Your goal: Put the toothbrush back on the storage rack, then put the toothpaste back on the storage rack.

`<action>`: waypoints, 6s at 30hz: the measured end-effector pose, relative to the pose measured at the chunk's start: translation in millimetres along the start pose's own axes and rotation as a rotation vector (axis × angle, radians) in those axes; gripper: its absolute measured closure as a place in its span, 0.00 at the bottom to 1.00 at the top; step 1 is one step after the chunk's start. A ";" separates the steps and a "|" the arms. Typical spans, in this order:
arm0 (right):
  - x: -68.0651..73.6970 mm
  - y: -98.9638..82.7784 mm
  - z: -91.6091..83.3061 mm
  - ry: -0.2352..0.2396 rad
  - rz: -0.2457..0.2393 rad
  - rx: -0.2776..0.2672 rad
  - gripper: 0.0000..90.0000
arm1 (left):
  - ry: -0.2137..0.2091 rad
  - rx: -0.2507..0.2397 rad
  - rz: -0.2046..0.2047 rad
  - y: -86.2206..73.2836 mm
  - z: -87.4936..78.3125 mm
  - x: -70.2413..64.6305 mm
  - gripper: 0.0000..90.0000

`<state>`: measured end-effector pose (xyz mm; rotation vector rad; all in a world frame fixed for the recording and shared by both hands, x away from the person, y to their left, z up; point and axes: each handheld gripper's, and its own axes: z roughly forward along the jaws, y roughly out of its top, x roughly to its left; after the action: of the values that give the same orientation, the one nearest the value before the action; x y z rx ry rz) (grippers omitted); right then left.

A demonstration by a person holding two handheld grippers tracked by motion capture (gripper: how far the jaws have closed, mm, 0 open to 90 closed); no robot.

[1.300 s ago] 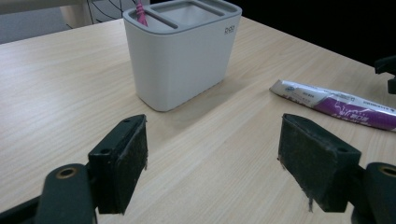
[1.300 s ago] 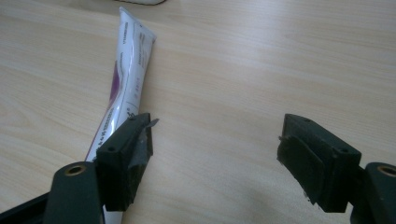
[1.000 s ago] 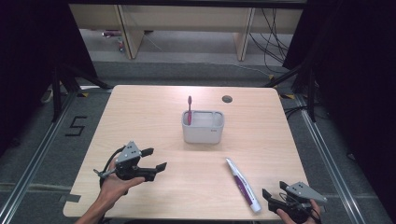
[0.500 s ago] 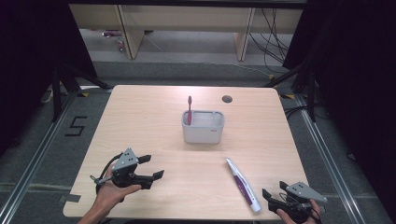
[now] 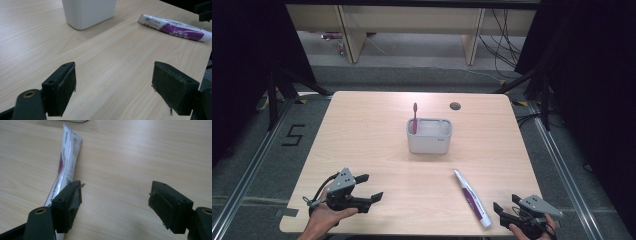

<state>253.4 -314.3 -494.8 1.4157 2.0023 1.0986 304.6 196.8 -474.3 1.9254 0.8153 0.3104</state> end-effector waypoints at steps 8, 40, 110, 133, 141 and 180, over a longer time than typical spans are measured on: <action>-1.4 -0.4 -0.2 -0.009 -0.006 0.002 0.29 | 0.003 0.024 0.017 -11.4 -10.6 -6.3 0.21; 2.9 1.3 -3.5 -0.003 0.028 0.010 0.30 | 0.019 0.100 0.053 -40.5 -24.4 -19.3 0.21; 63.2 78.2 84.8 0.119 -0.329 0.632 0.63 | -0.015 0.131 0.090 -46.2 -25.2 -21.5 0.24; 57.2 89.6 96.6 0.175 -0.303 0.717 0.68 | -0.013 0.145 0.114 -45.7 -27.1 -19.2 0.25; 56.9 91.5 99.9 0.187 -0.277 0.746 0.69 | -0.014 0.127 0.094 -46.4 -25.6 -21.7 0.25; 62.0 97.9 108.5 0.210 -0.396 0.784 0.84 | -0.016 0.123 0.095 -46.0 -26.1 -21.2 0.25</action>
<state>365.6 -204.1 -473.4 1.1470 2.8871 0.2883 256.2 214.3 -498.8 2.0829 0.7487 0.3073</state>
